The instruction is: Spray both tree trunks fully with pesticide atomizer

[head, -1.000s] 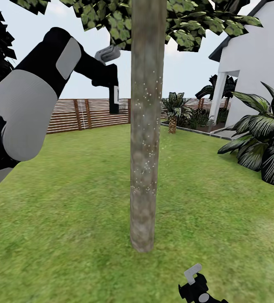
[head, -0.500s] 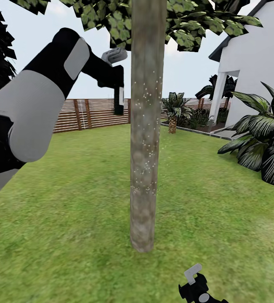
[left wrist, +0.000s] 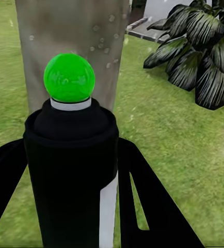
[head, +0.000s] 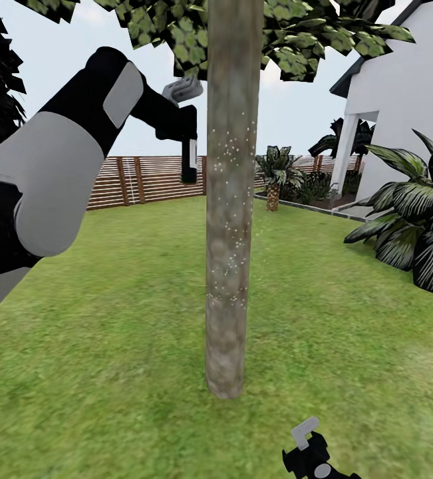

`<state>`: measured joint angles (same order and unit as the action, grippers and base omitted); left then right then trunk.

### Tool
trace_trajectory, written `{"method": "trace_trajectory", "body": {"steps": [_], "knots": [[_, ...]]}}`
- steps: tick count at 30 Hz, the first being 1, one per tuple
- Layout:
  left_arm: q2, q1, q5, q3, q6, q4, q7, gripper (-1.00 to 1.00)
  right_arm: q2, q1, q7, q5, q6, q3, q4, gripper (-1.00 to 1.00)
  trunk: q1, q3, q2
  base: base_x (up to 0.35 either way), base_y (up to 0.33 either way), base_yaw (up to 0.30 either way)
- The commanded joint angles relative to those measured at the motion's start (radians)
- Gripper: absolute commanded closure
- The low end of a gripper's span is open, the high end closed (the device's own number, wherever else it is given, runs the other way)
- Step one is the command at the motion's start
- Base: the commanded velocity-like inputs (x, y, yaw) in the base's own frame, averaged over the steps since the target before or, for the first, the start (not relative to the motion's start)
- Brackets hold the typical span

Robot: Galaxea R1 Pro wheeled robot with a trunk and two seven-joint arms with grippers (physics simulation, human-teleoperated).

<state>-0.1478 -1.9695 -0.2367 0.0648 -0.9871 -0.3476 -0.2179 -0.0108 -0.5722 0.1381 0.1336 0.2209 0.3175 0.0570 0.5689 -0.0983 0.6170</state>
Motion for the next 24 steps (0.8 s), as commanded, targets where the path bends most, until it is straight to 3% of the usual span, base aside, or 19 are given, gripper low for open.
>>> {"method": "trace_trajectory", "body": {"steps": [1,3,5,8,15,24], "knots": [[0.000,0.000,-0.001,0.000,0.000,0.010,0.000,1.00,0.000,0.000,0.000,0.000,0.000,0.000,0.000,-1.00,0.000,0.000,0.000,0.000,0.000,0.000],[-0.002,0.000,0.000,0.000,0.011,0.146,0.001,1.00,0.000,0.000,0.000,0.000,0.000,0.000,0.000,-1.00,0.000,0.000,0.000,0.000,0.000,0.000],[-0.002,0.000,0.002,0.000,0.044,0.220,0.003,1.00,0.000,0.000,0.000,0.000,0.000,0.000,0.000,-1.00,0.000,0.000,0.000,0.000,0.000,0.000],[-0.001,0.000,0.002,0.000,0.069,0.235,0.003,1.00,0.001,0.000,0.000,0.001,0.000,0.000,0.000,-1.00,0.000,0.000,0.000,0.000,0.000,0.000],[0.000,0.000,0.002,0.000,0.214,0.267,0.001,1.00,0.003,0.000,0.000,0.001,0.000,0.000,0.000,-1.00,0.000,0.000,0.000,0.000,0.000,0.000],[0.001,0.002,-0.002,0.000,0.327,0.294,0.000,1.00,0.003,0.000,0.000,0.001,0.000,0.000,0.000,-1.00,0.000,0.000,0.000,0.000,0.000,0.000]]}}
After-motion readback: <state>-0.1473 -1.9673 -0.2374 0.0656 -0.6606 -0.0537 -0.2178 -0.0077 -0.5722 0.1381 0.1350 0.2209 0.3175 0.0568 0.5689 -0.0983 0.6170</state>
